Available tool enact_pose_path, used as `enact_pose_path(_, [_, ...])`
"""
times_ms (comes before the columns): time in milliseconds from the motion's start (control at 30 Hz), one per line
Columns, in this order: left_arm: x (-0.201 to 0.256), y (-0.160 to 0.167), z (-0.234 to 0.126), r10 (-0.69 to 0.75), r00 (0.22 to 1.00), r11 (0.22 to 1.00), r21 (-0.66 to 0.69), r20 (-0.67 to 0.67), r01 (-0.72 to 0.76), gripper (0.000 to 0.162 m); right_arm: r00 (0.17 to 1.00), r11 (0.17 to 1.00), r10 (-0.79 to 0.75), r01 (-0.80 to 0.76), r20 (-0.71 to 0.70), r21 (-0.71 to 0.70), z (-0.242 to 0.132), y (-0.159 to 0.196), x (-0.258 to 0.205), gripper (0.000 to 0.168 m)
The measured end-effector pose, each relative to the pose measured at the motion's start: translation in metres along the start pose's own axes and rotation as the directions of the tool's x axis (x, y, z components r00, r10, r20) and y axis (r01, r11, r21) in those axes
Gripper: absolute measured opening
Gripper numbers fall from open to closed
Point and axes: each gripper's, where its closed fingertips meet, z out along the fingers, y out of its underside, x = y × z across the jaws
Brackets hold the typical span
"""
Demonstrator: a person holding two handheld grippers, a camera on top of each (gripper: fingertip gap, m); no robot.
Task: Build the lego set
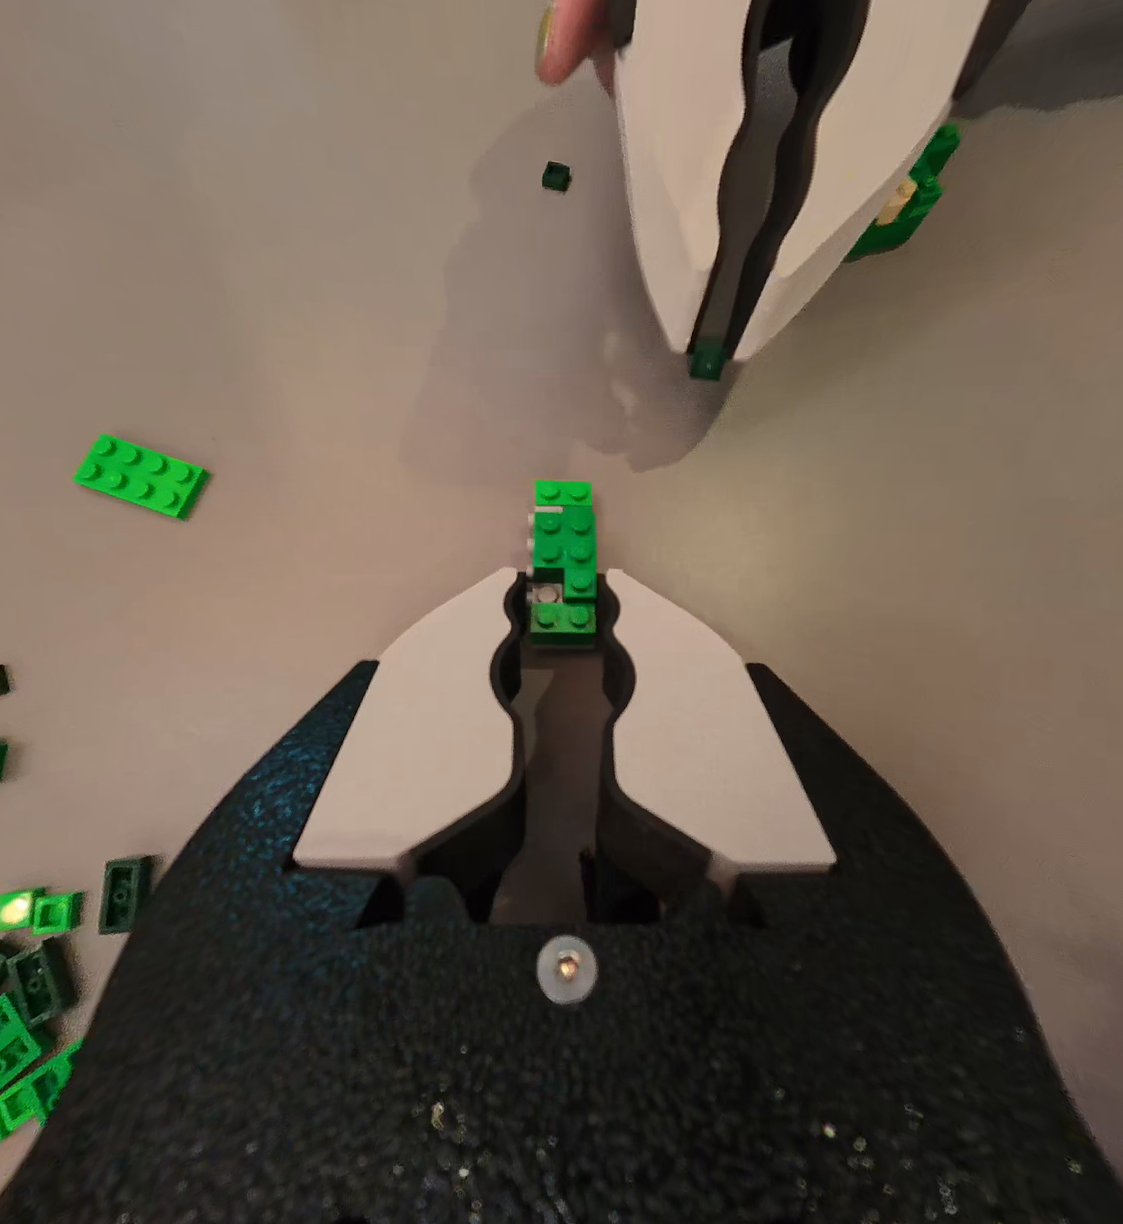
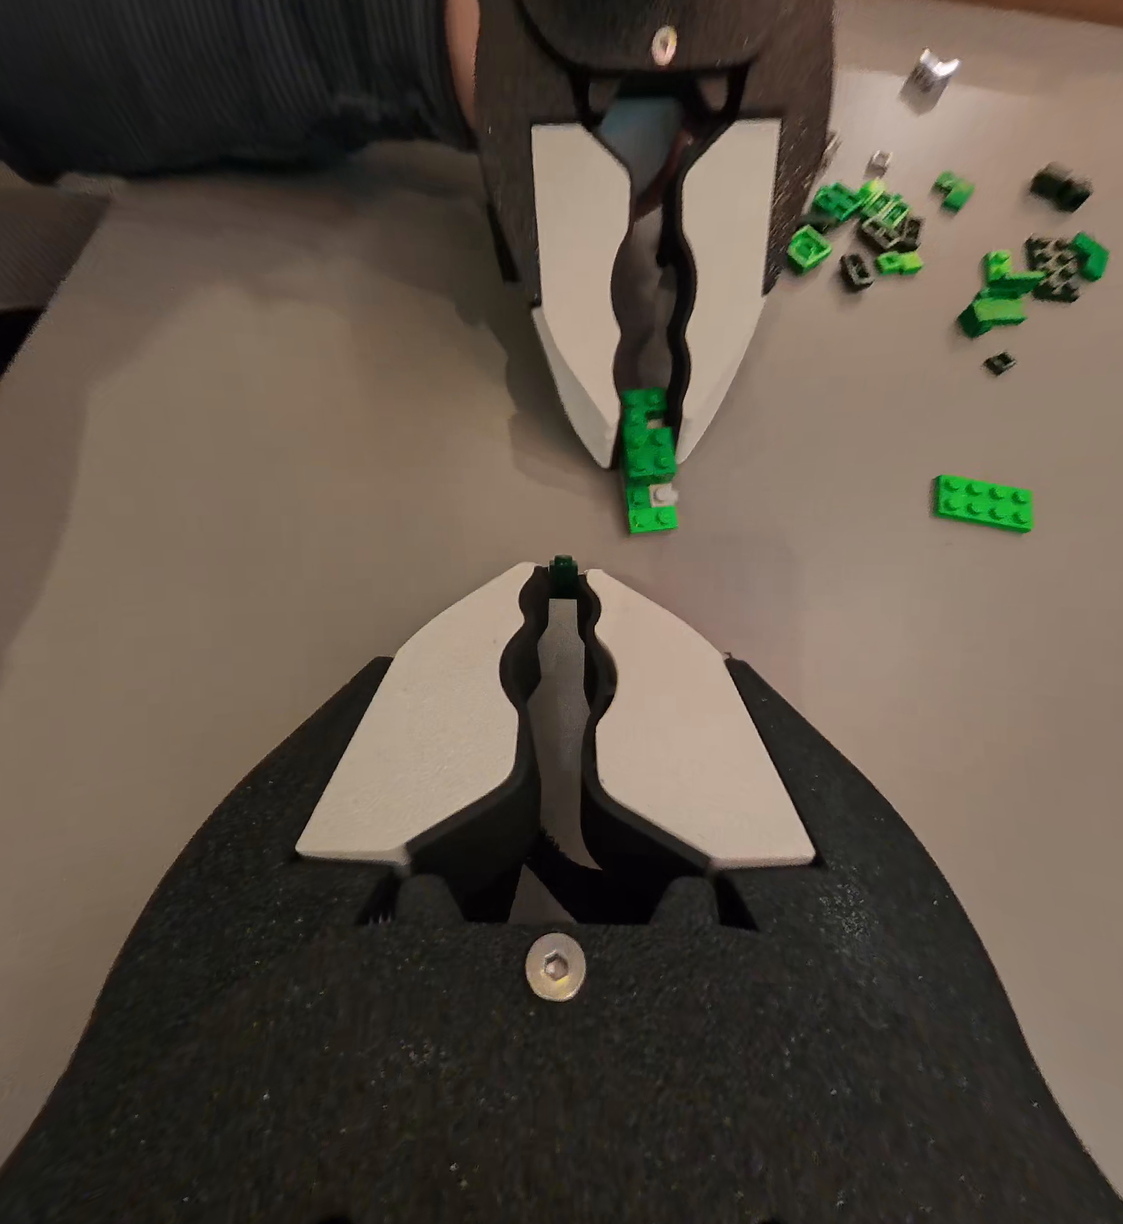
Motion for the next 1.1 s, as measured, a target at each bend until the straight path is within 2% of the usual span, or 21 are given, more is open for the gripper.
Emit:
enact_pose_path(100, [-0.005,-0.003,-0.006,0.044,0.997,0.999,0.003,0.058,-0.044,0.033,0.998,0.993,0.07,-0.068,-0.011,0.095,-0.008,-0.013,0.004,0.007])
enact_pose_path(167, [-0.005,-0.019,-0.013,0.146,0.98,0.986,0.063,0.133,-0.156,0.035,0.987,0.971,0.162,-0.159,0.001,0.177,-0.014,-0.023,0.009,0.007])
enact_pose_path(267, [0.007,-0.054,-0.024,0.331,0.901,0.903,0.182,0.28,-0.389,0.034,0.951,0.894,0.289,-0.308,0.108,0.326,-0.026,-0.042,0.011,0.007])
enact_pose_path(300, [0.014,-0.063,-0.025,0.345,0.892,0.881,0.226,0.294,-0.415,0.031,0.94,0.867,0.309,-0.34,0.144,0.365,-0.03,-0.048,0.012,0.007])
enact_pose_path(333, [0.022,-0.07,-0.024,0.315,0.912,0.879,0.282,0.262,-0.385,0.028,0.936,0.847,0.311,-0.352,0.164,0.399,-0.033,-0.053,0.012,0.007])
enact_pose_path(433, [0.032,-0.086,-0.022,0.115,0.992,0.89,0.439,0.049,-0.125,0.032,0.956,0.836,0.254,-0.293,0.147,0.464,-0.04,-0.062,0.01,0.007])
enact_pose_path(533, [0.034,-0.099,-0.036,0.021,0.996,0.809,0.587,-0.09,0.036,0.024,0.973,0.838,0.198,-0.232,0.121,0.493,-0.043,-0.067,0.005,0.007])
enact_pose_path(600, [0.036,-0.104,-0.043,0.022,0.992,0.775,0.63,-0.124,0.061,0.018,0.978,0.834,0.179,-0.21,0.11,0.511,-0.044,-0.07,0.003,0.007])
enact_pose_path(833, [0.042,-0.104,-0.042,0.062,0.991,0.764,0.644,-0.116,0.027,0.002,0.979,0.818,0.155,-0.201,0.129,0.539,-0.046,-0.074,-0.001,0.007])
enact_pose_path(967, [0.047,-0.106,-0.044,0.065,0.979,0.747,0.66,-0.194,0.081,0.014,0.985,0.826,0.138,-0.173,0.105,0.537,-0.047,-0.075,-0.001,0.007])
enact_pose_path(1100, [0.046,-0.106,-0.044,0.067,0.983,0.745,0.664,-0.171,0.065,0.007,0.986,0.83,0.126,-0.163,0.106,0.534,-0.046,-0.075,-0.003,0.007])
